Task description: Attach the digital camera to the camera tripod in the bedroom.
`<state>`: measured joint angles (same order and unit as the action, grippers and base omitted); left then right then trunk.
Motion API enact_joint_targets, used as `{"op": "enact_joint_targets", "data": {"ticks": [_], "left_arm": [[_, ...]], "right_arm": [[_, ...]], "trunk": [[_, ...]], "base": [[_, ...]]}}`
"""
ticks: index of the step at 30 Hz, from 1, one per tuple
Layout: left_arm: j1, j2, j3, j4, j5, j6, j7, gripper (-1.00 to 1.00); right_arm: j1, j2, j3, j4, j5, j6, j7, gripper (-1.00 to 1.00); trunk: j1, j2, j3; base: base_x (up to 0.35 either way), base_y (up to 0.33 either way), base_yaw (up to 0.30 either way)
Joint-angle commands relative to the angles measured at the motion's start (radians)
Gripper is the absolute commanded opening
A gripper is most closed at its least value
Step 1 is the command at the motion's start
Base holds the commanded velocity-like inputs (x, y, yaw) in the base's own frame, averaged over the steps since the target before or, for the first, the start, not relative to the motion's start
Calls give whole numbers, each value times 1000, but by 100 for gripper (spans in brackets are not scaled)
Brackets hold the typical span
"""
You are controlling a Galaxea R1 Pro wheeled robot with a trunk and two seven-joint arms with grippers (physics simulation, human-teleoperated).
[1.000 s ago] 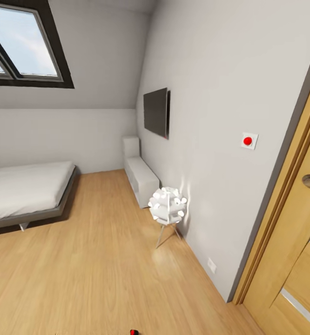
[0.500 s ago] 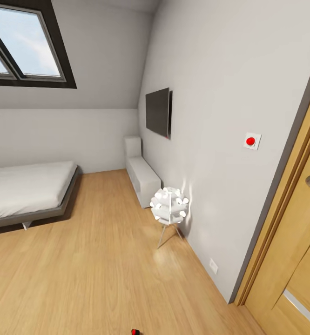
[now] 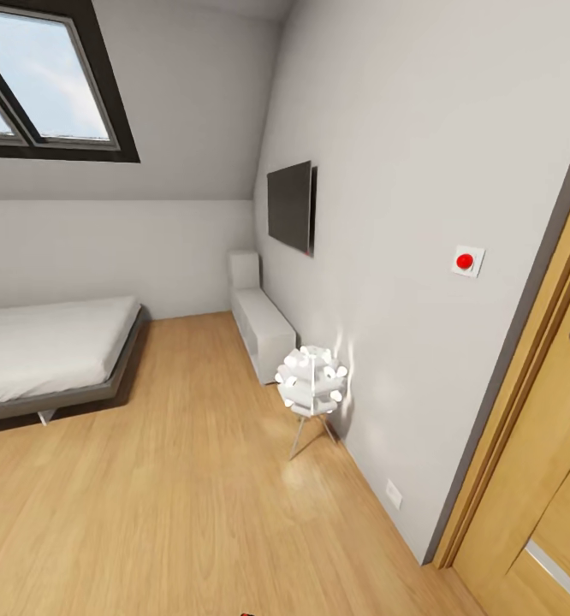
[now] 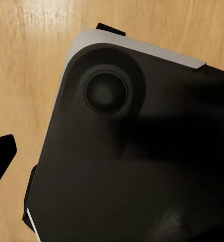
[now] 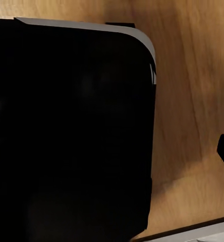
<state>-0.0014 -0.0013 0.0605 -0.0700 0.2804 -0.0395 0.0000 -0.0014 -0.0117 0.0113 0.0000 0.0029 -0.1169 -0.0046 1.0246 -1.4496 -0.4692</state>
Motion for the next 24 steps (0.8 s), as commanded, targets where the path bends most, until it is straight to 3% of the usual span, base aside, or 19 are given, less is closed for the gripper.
{"op": "enact_joint_targets", "data": {"ticks": [1, 12, 24], "left_arm": [[0, 0, 6, 0, 1, -2, 0, 100], [0, 0, 5, -1, 2, -2, 0, 100], [0, 0, 6, -1, 2, -2, 0, 100]], "right_arm": [[0, 0, 1, 0, 0, -3, 0, 100], [0, 2, 0, 0, 0, -4, -1, 100], [0, 6, -2, 0, -1, -4, -2, 100]], "trunk": [[0, 0, -1], [0, 0, -1], [0, 0, -1]], "base": [[253, -56, 0], [130, -34, -10], [7, -2, -165]]}}
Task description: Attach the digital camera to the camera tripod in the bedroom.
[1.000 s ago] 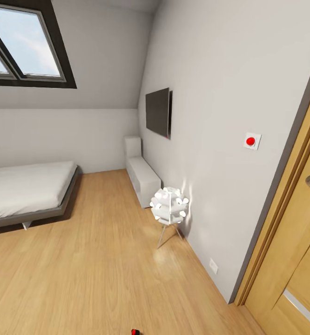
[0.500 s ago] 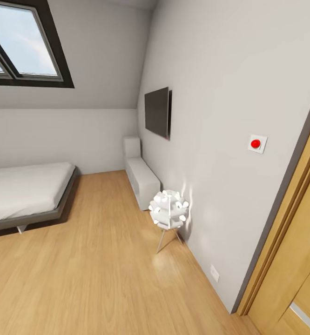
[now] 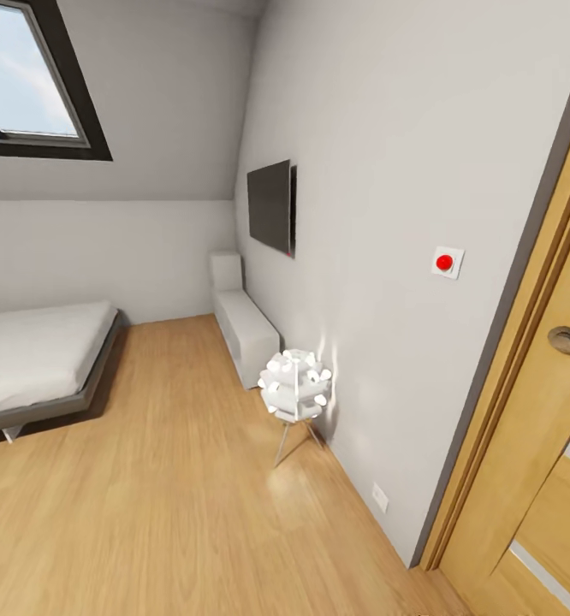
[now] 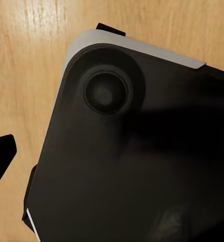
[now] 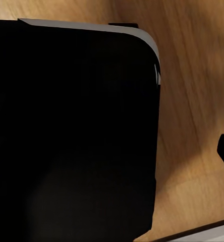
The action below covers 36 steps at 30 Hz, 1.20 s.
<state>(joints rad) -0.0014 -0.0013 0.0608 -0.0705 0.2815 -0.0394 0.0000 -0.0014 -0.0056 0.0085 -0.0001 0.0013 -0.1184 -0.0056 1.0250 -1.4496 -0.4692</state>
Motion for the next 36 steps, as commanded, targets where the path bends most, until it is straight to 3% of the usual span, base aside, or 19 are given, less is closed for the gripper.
{"op": "enact_joint_targets", "data": {"ticks": [1, 20, 36], "left_arm": [[0, 0, 6, 0, 1, -2, 0, 100], [0, 0, 7, 0, 1, -2, 0, 100], [0, 0, 8, 1, 5, -2, 0, 100]], "right_arm": [[0, -1, 1, 0, 0, -3, -1, 100], [0, -7, 4, 0, 3, -1, 0, 100], [0, -7, 5, 0, 3, -2, 0, 100]], "trunk": [[0, 0, -1], [0, 0, -1], [0, 0, -1]], "base": [[0, 0, -62], [0, -2, -10], [0, -121, 0]]}}
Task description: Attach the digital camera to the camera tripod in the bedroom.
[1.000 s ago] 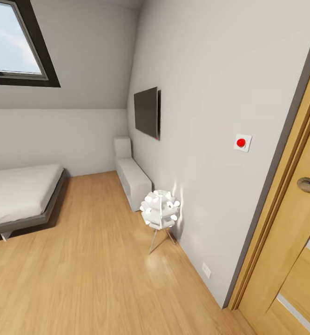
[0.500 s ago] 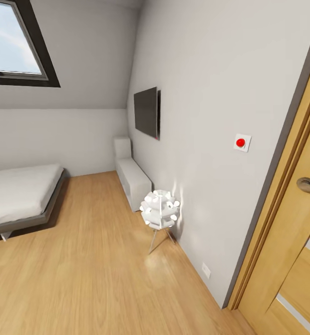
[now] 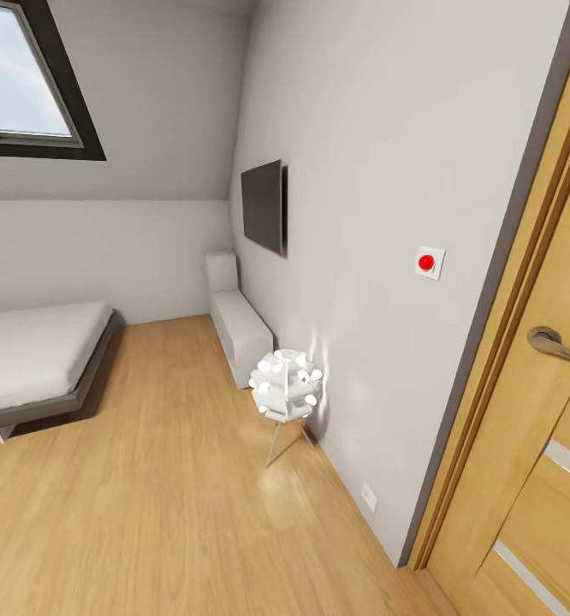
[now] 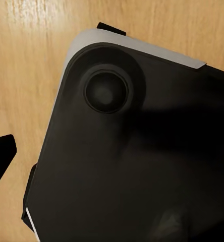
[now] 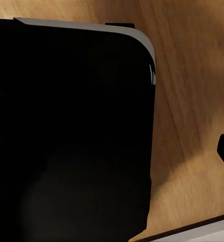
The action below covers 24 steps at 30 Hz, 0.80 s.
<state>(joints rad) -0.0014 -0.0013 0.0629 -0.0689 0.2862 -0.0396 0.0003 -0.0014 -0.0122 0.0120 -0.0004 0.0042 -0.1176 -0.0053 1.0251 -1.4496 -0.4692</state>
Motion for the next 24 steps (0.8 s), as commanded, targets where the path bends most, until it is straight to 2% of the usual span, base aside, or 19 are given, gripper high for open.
{"op": "enact_joint_targets", "data": {"ticks": [1, 18, 21, 24], "left_arm": [[0, 0, 6, 0, 1, -2, 0, 100], [0, 6, 10, -8, 5, -2, 1, 100], [0, 11, 10, -34, 4, 0, 4, 100], [0, 21, 10, -102, 2, 11, 8, 100]], "right_arm": [[0, 0, 1, 0, 0, -3, -1, 100], [0, -2, 0, -3, 1, -1, -2, 100], [0, -3, -2, -22, 1, 2, -4, 100], [-1, -3, -1, -86, 3, 11, -15, 100]], "trunk": [[0, 0, -1], [0, 0, -1], [0, 0, -1], [0, 0, -1]], "base": [[0, -21, 0], [0, -5, 0], [0, 0, 0], [0, 0, 0]]}}
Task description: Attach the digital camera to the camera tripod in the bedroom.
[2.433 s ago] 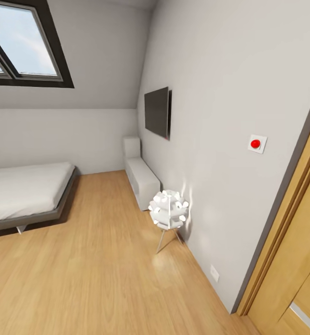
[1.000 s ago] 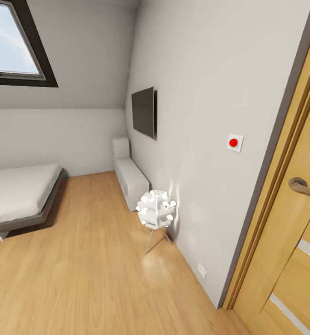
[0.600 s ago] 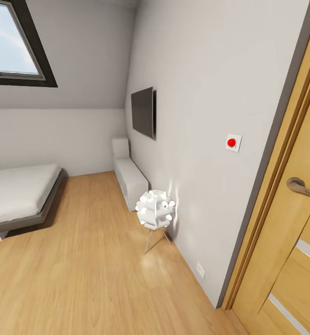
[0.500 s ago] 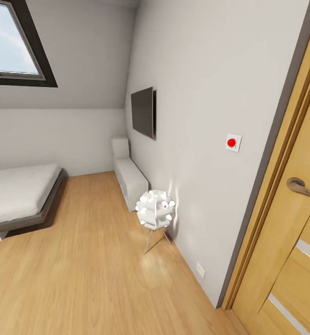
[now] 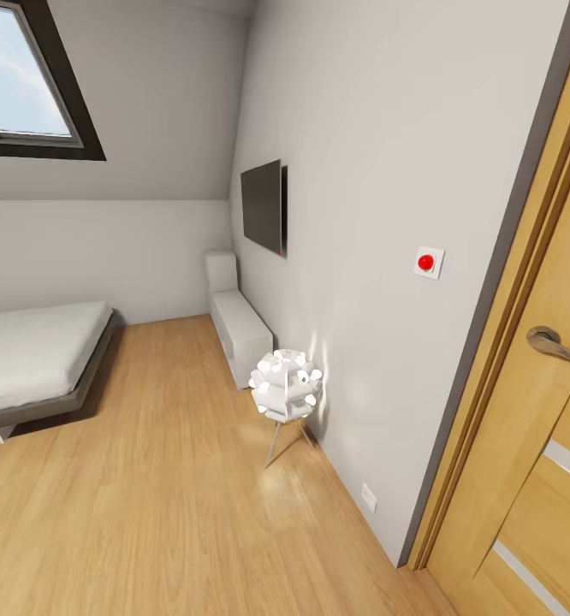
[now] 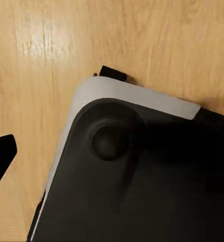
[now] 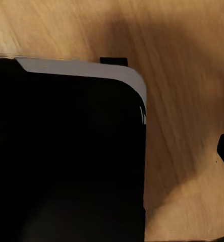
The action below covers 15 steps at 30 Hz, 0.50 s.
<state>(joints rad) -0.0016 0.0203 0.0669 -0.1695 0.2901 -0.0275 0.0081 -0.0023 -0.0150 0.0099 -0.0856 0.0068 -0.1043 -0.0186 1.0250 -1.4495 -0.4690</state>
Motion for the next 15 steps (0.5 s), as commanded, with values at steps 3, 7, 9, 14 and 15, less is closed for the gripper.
{"op": "enact_joint_targets", "data": {"ticks": [3, 7, 9, 14, 15], "left_arm": [[0, 16, 6, -143, -4, 45, 3, 100], [-3, 52, 6, -346, -7, 200, 5, 100], [-8, 68, 6, -422, -6, 284, 4, 100], [-83, 90, 7, -601, -1, 515, 3, 100], [-106, 90, 7, -621, 1, 542, 3, 100]], "right_arm": [[0, -1, 1, -144, 10, 37, -33, 100], [-9, -1, -1, -363, 32, 144, -53, 100], [-25, 0, -1, -450, 39, 206, -56, 100], [-150, 9, -1, -611, 58, 374, -60, 100], [-184, 10, -1, -620, 59, 392, -61, 100]], "trunk": [[0, 0, -1], [0, 0, -1], [0, 0, -1], [0, 0, -1], [0, 0, -1]], "base": [[0, 0, 0], [0, 0, 0], [0, 0, 0], [0, 0, 0], [0, 0, 0]]}}
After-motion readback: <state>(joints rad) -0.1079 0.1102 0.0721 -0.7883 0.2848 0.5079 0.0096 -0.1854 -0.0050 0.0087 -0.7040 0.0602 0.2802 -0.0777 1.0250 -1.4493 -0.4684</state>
